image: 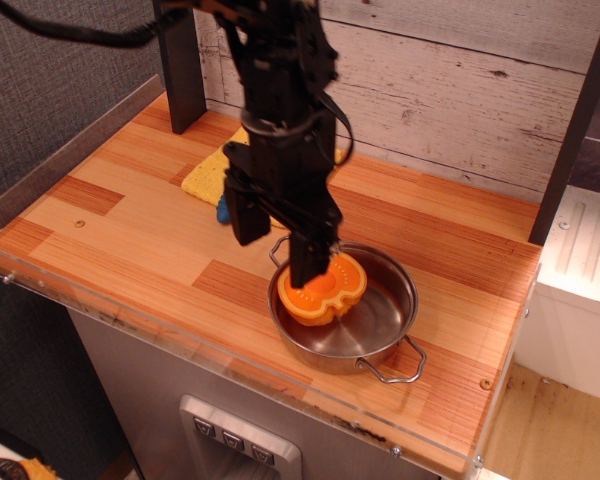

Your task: Put the orange in the front corner closest to the blue handle.

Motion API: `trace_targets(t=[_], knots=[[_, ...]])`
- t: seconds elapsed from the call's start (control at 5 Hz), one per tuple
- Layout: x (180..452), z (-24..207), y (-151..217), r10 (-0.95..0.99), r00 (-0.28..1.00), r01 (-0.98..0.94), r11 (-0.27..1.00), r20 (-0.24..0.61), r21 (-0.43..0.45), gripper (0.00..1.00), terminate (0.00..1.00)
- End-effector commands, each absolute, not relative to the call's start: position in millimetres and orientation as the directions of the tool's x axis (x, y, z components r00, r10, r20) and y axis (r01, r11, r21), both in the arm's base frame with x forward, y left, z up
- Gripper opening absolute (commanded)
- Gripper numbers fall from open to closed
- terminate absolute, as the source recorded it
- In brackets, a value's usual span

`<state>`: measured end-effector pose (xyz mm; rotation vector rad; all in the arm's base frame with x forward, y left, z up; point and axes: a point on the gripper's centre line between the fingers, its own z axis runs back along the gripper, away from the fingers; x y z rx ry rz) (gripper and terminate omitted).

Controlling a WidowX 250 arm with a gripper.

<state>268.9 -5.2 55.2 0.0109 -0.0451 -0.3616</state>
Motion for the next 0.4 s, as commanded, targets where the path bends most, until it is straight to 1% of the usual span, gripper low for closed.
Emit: trace_targets(t=[0.0, 0.2], knots=[[269.0, 59.5, -23.2, -0.410, 0.910, 0.406, 0.912, 0.070, 0.058, 1.00, 0.00], [269.6, 53.9, -25.5, -0.412, 0.910, 0.408, 0.911, 0.057, 0.061, 1.00, 0.00]])
